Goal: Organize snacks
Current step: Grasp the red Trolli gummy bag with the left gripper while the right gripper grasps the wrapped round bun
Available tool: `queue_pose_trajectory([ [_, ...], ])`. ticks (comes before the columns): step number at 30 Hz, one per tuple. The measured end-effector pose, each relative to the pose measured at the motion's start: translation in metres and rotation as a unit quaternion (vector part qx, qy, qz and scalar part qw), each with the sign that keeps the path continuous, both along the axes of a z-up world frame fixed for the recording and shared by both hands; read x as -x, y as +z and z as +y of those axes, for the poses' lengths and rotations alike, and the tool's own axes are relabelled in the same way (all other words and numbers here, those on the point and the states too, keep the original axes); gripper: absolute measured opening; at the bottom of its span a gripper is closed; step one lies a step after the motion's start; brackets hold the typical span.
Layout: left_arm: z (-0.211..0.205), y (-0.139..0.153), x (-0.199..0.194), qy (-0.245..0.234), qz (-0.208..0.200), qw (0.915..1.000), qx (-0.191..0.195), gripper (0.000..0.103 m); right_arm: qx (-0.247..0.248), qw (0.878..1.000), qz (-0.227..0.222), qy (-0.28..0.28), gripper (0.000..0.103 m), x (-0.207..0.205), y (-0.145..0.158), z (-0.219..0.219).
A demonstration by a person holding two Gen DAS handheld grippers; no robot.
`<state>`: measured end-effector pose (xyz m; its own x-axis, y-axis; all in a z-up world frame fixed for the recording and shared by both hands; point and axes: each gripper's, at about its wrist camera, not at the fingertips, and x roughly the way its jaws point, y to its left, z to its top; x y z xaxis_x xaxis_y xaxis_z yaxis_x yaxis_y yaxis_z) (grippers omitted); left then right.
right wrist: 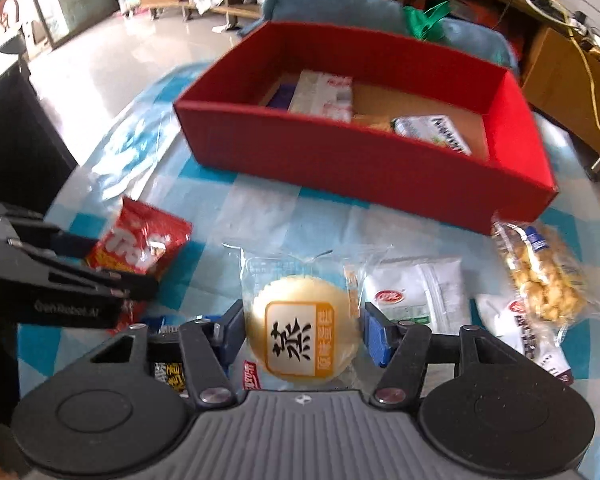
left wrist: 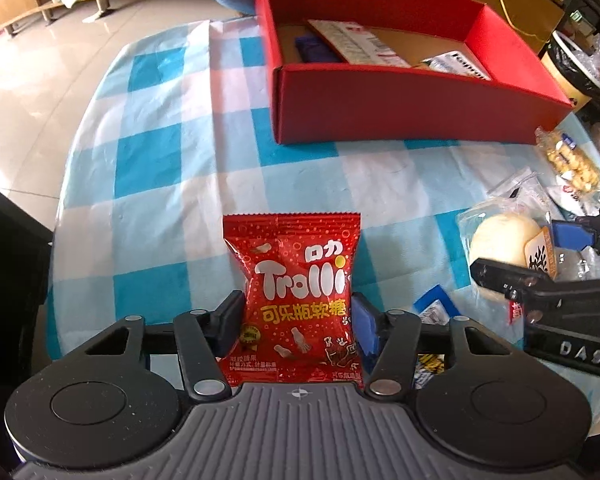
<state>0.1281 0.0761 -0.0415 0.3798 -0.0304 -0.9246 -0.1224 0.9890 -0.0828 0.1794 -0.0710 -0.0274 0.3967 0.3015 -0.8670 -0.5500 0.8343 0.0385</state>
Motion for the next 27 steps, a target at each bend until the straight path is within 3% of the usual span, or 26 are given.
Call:
queue_pose_trajectory([
  [4, -0.004, 0.008, 0.0, -0.003, -0.011, 0.9999, 0.01, 0.06, -0.015, 1.0, -0.009, -0.01, 0.049, -0.003, 0.011, -0.004],
  [5, -0.005, 0.011, 0.0, -0.004, -0.015, 0.9998, 0.012, 0.052, -0.02, 1.0, -0.01, -0.011, 0.046, -0.003, 0.013, -0.005],
  [6, -0.005, 0.013, 0.0, -0.005, -0.018, 0.9997, 0.014, 0.051, -0.023, 1.0, -0.01, -0.011, 0.043, -0.004, 0.014, -0.006],
  [8, -0.006, 0.015, -0.001, -0.008, -0.021, 0.9996, 0.017, 0.052, -0.021, 1.0, -0.004, -0.011, 0.043, -0.006, 0.012, -0.006],
  [11, -0.006, 0.005, -0.005, -0.003, 0.0, 0.9997, 0.022, 0.06, -0.029, 0.999, 0.008, -0.018, 0.044, -0.008, 0.009, -0.008],
  [15, -0.007, 0.0, -0.009, 0.004, 0.006, 0.9997, 0.023, 0.086, -0.023, 0.999, 0.02, -0.011, 0.055, -0.012, 0.003, -0.003],
  [19, -0.014, -0.011, -0.014, -0.003, 0.02, 0.9998, -0.009, 0.086, -0.009, 1.0, 0.027, -0.009, 0.063, -0.017, -0.006, 0.001],
  [23, -0.023, -0.016, -0.008, -0.02, 0.013, 0.9986, -0.047, 0.09, -0.003, 1.0, 0.018, -0.004, 0.063, -0.018, -0.011, 0.002],
  [25, -0.017, -0.016, -0.009, -0.007, 0.015, 0.9994, -0.029, 0.087, 0.0, 1.0, 0.024, -0.005, 0.055, -0.02, -0.016, 0.003],
  [27, -0.017, -0.011, -0.008, -0.01, 0.01, 0.9992, -0.036, 0.069, 0.008, 1.0, 0.022, 0.001, 0.055, -0.018, -0.018, 0.006],
])
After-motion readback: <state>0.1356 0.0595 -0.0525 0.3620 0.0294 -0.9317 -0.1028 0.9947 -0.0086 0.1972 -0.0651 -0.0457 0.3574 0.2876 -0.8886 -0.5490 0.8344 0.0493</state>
